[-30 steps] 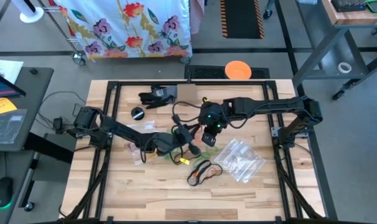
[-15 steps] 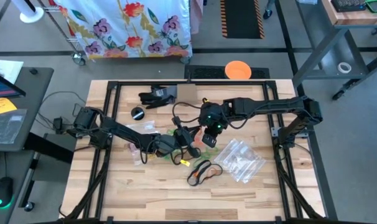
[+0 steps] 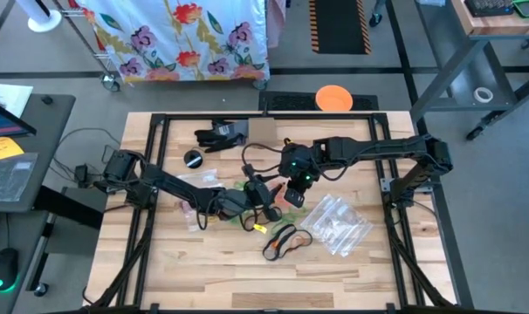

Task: Sort rubber bands
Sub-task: Put the orange rubber band into the transparent zip bag

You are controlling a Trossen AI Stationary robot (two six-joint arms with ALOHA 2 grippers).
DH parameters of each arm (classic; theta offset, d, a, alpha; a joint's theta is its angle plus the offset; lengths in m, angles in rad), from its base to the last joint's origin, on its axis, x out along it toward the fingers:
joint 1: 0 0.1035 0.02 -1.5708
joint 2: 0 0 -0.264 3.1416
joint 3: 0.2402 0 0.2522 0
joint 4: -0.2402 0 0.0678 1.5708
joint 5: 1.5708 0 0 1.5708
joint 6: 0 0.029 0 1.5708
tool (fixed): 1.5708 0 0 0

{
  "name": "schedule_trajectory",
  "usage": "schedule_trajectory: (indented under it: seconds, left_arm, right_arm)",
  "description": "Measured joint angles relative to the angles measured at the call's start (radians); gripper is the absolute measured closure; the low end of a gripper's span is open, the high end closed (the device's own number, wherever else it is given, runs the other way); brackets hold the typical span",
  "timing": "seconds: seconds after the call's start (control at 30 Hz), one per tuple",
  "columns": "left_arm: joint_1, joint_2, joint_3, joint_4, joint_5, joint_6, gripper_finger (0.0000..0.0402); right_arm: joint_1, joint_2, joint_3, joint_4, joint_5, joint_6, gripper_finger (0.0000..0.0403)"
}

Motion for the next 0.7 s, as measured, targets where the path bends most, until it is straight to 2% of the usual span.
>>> schedule_trajectory:
  seconds: [0.07, 0.37, 0.53, 0.7]
  left_arm:
    - [-0.001, 0.0, 0.0, -0.01, -0.025, 0.002, 0.0265]
    - [-0.073, 0.0, 0.012, -0.039, -0.265, 0.307, 0.0264]
    - [-0.119, 0.0, 0.039, -0.09, -0.268, 0.358, 0.0265]
    - [-0.13, 0.0, 0.096, -0.356, -0.255, 0.268, 0.0265]
  right_arm:
    - [0.0, 0.0, 0.0, -0.002, -0.001, -0.001, 0.0397]
    - [0.0, -0.001, 0.0, -0.03, -0.002, -0.008, 0.0397]
    - [0.0, -0.001, 0.0, -0.028, -0.002, -0.009, 0.0397]
    - [0.003, -0.001, 0.0, -0.026, -0.005, -0.008, 0.0397]
